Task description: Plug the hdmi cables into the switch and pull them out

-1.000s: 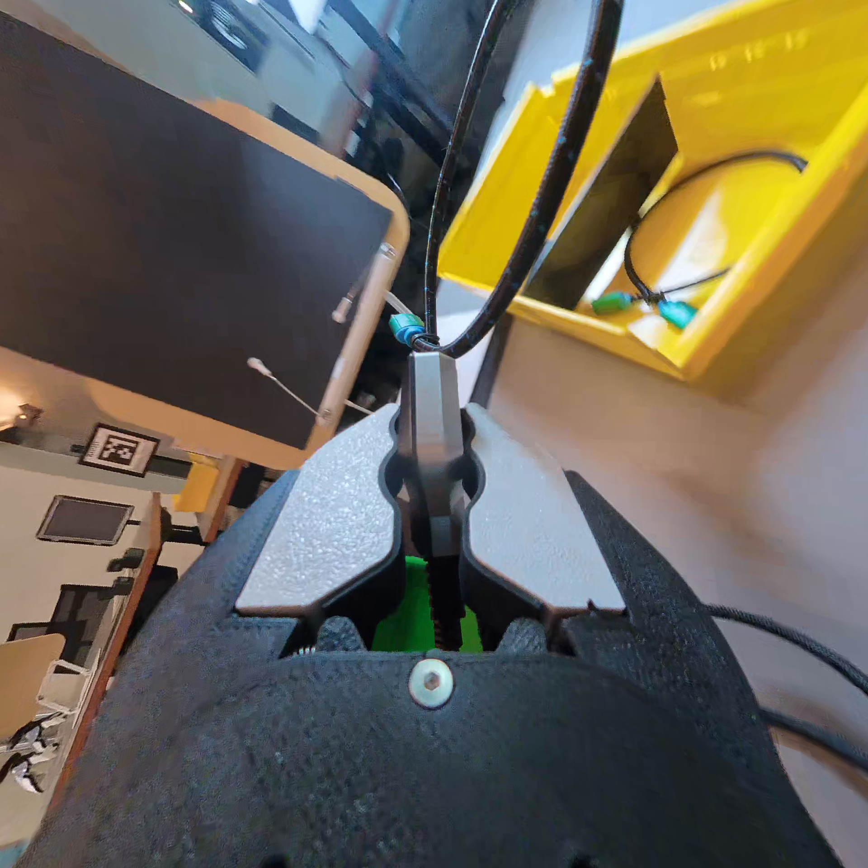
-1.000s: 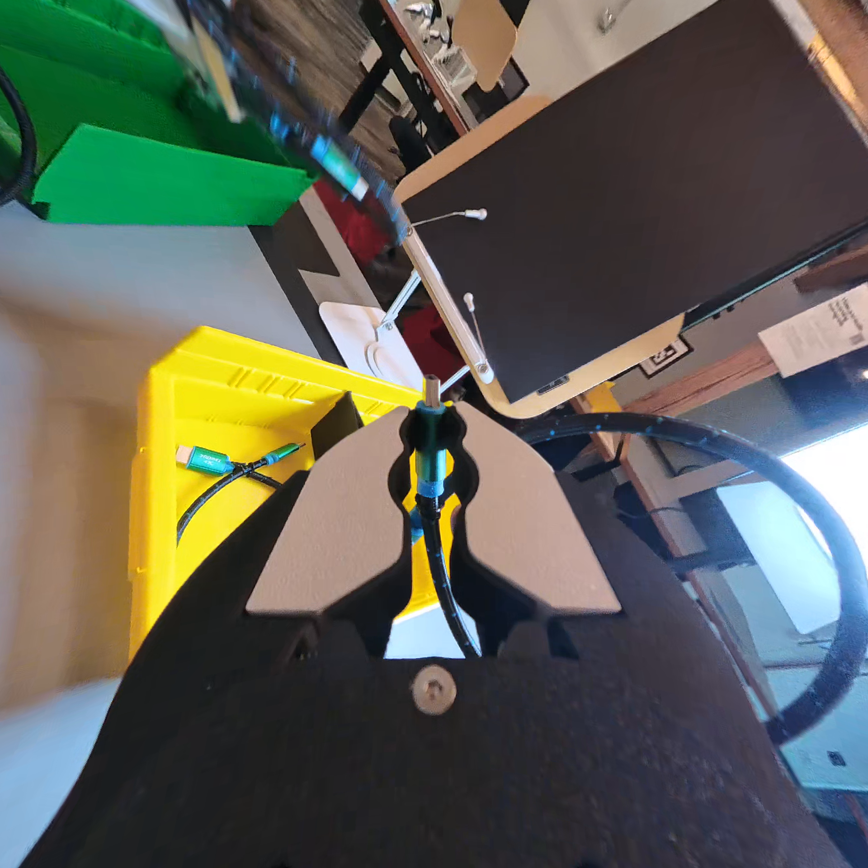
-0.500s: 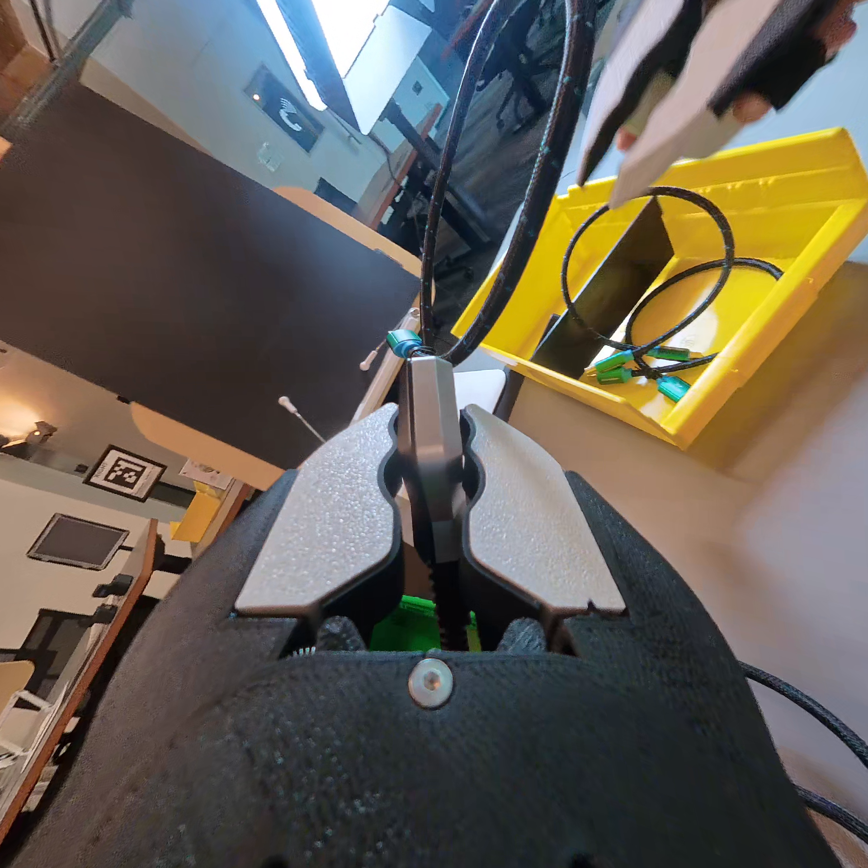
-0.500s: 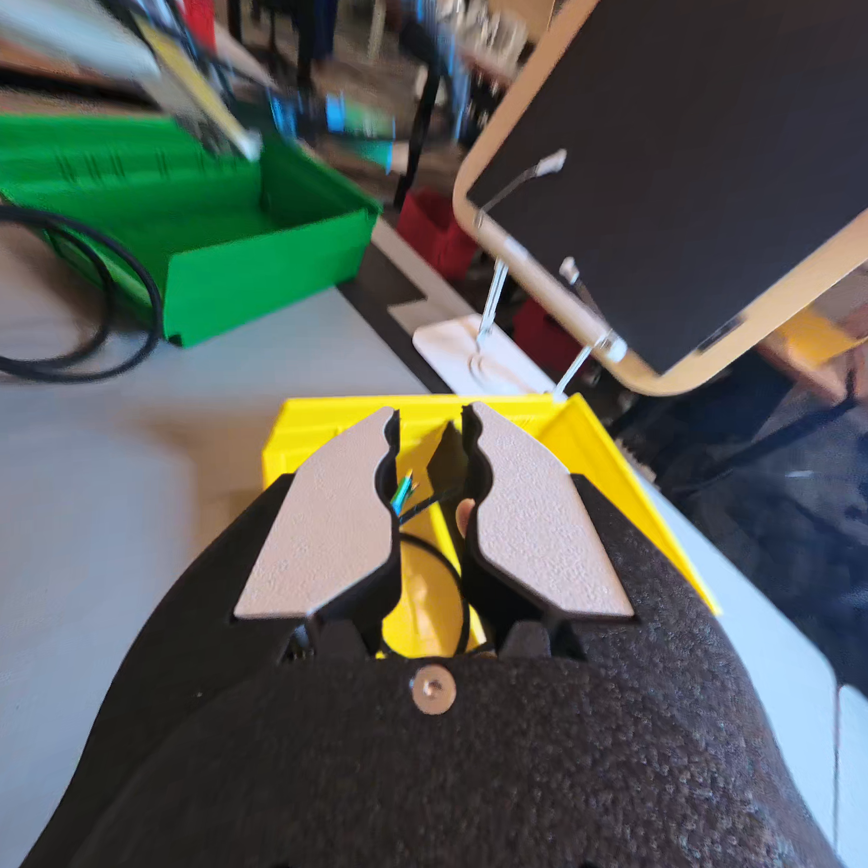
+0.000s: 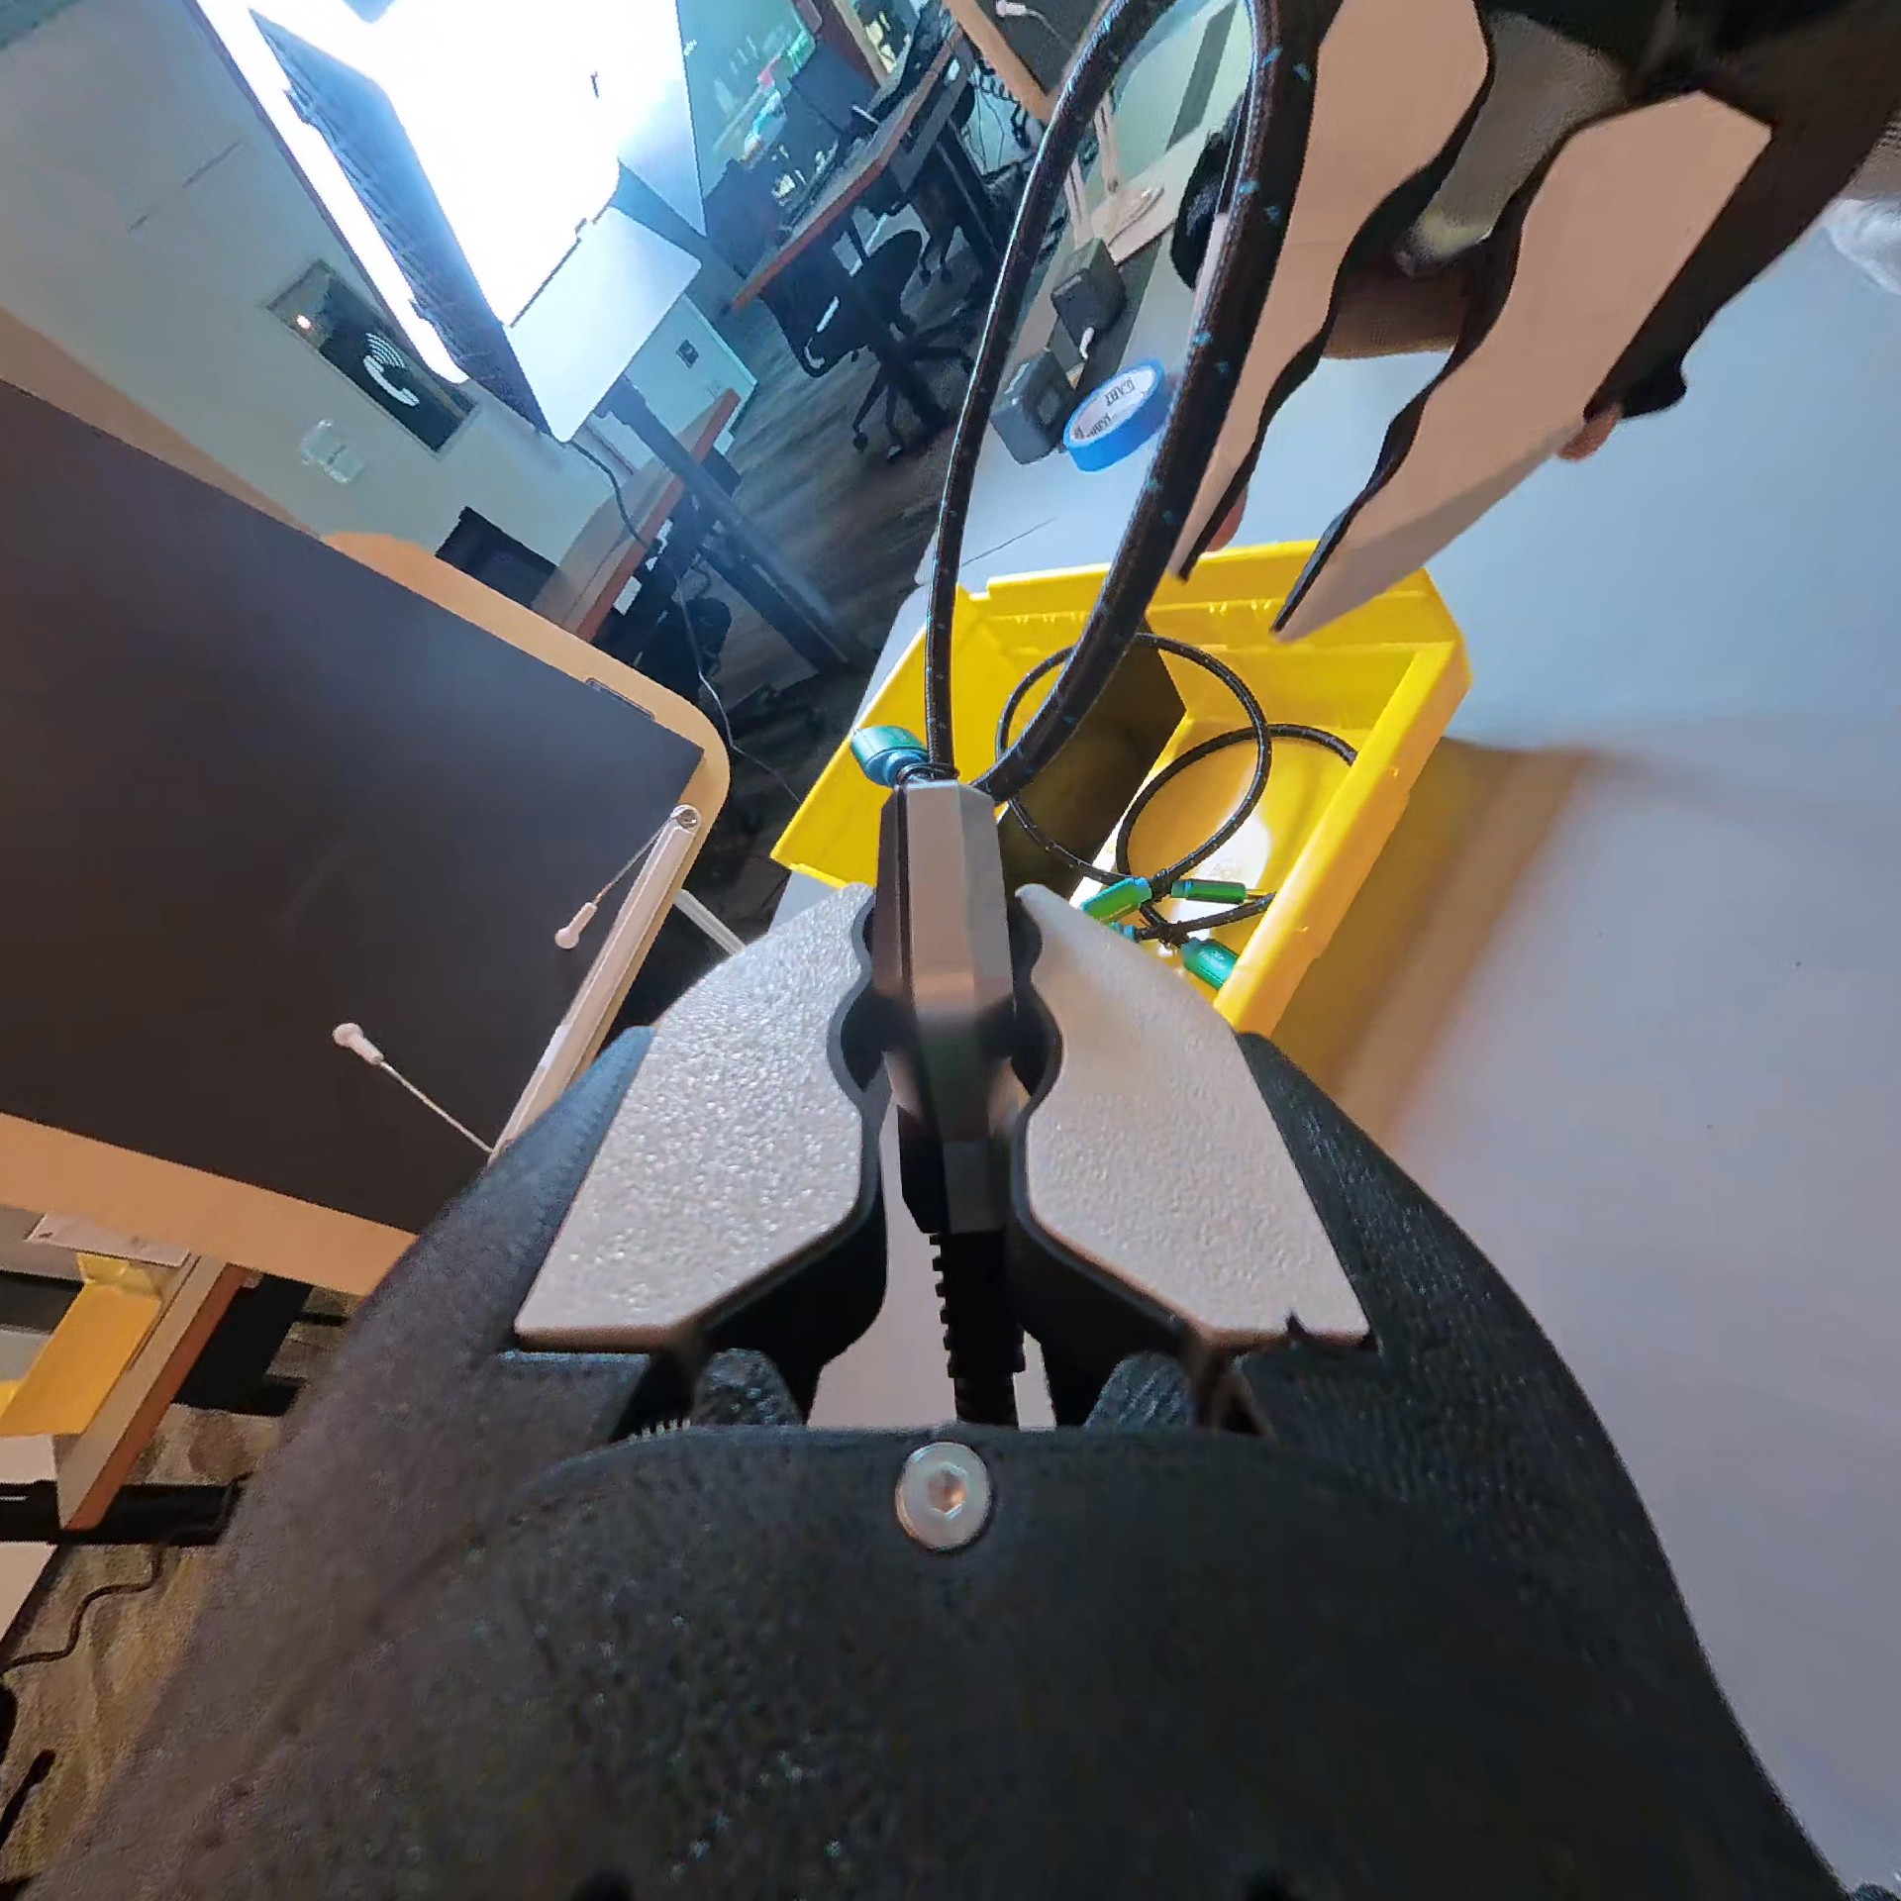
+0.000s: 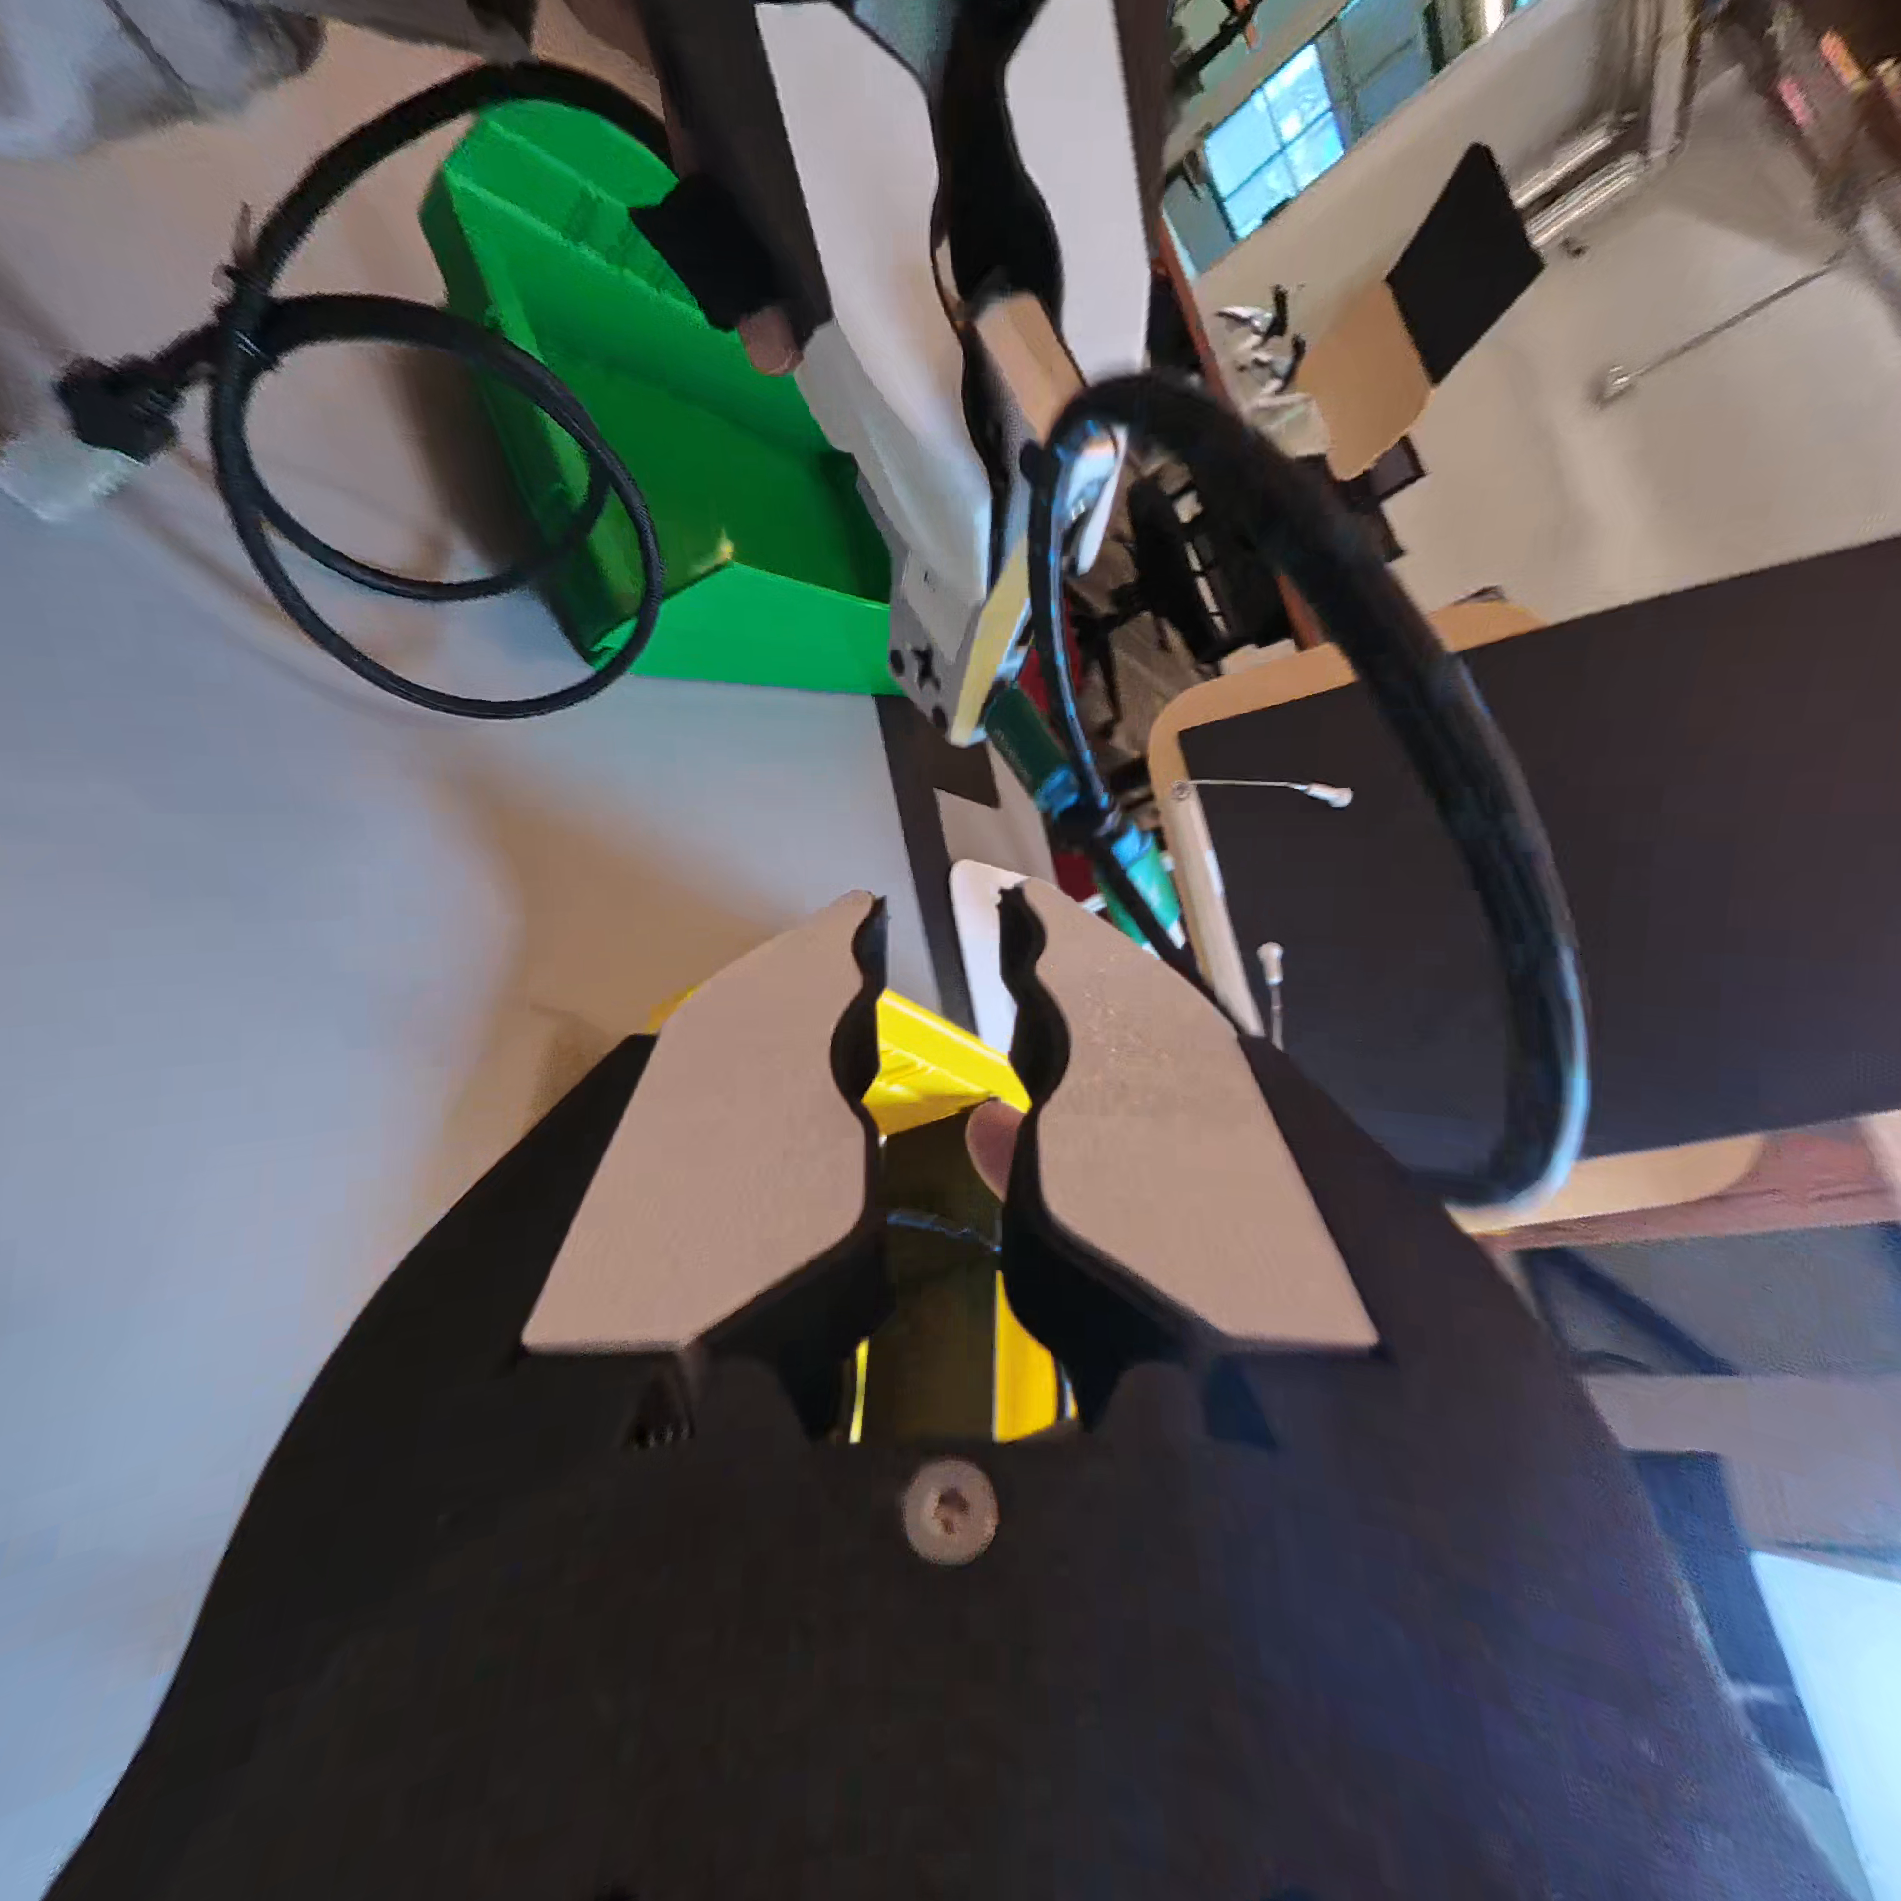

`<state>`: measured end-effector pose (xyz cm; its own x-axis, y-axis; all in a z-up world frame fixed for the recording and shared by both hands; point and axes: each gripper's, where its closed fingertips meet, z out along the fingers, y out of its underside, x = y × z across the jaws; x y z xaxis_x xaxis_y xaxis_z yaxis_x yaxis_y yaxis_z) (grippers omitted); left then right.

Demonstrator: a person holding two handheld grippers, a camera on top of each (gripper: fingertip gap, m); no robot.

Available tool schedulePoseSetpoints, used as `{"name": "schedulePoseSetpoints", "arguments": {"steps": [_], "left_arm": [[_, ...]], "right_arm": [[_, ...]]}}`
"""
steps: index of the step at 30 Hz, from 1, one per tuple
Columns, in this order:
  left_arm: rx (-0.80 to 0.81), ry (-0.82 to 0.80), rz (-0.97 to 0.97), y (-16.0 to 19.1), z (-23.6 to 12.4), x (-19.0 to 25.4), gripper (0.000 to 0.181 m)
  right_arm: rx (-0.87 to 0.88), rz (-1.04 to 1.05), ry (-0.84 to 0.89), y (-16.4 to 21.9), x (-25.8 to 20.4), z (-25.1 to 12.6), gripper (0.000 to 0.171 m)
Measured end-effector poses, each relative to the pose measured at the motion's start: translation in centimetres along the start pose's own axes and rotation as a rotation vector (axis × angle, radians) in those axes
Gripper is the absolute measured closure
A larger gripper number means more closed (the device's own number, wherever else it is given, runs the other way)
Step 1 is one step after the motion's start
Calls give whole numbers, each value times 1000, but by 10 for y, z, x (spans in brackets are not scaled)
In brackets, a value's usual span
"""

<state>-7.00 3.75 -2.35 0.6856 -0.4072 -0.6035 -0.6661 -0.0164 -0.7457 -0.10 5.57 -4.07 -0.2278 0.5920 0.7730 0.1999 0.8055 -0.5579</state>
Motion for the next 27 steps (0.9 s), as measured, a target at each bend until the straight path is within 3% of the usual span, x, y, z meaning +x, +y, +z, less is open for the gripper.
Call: {"name": "schedulePoseSetpoints", "arguments": {"steps": [1, 6, 10, 14, 22, 27], "left_arm": [[-16, 4, 12, 1, 2, 3, 160], [-60, 74, 86, 0, 14, 26, 160], [-83, 133, 156, -2, 21, 45, 160], [-111, 173, 213, 2, 24, 57, 160], [-120, 190, 257, 5, 29, 65, 159], [-287, 133, 270, 32, 31, 53, 149]], "right_arm": [[-19, -40, 34, -1, -1, 8, 150], [-183, -167, 218, 20, 10, 35, 142], [-219, -211, 183, 24, -5, 47, 137], [-292, -292, 132, 32, -19, 52, 149], [-352, -291, 77, 41, -27, 52, 152], [-348, -251, 81, 46, -21, 49, 153]]}}
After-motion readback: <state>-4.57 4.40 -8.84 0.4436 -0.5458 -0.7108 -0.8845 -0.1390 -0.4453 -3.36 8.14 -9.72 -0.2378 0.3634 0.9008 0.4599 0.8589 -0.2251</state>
